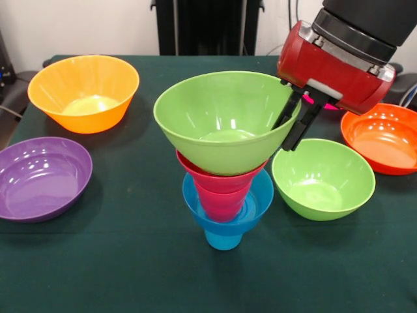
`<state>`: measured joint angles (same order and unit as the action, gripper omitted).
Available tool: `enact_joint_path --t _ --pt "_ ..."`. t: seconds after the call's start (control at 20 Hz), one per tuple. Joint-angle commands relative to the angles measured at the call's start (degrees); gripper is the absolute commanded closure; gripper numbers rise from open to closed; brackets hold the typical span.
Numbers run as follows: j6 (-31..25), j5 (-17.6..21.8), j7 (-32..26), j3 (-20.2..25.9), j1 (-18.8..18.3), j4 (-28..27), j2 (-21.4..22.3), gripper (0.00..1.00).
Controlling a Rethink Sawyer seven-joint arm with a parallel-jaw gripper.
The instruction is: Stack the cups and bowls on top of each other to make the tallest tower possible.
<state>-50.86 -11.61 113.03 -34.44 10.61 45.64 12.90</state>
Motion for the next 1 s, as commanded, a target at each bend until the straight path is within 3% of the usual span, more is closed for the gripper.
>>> enact_joint_path --t 0.05,1.0 --pt "2.27 1.98 7.58 4.95 0.68 5.17 -1.75 1.0" --pt "5.99 3.04 5.7 4.72 0.08 7.04 -1.31 1.0"
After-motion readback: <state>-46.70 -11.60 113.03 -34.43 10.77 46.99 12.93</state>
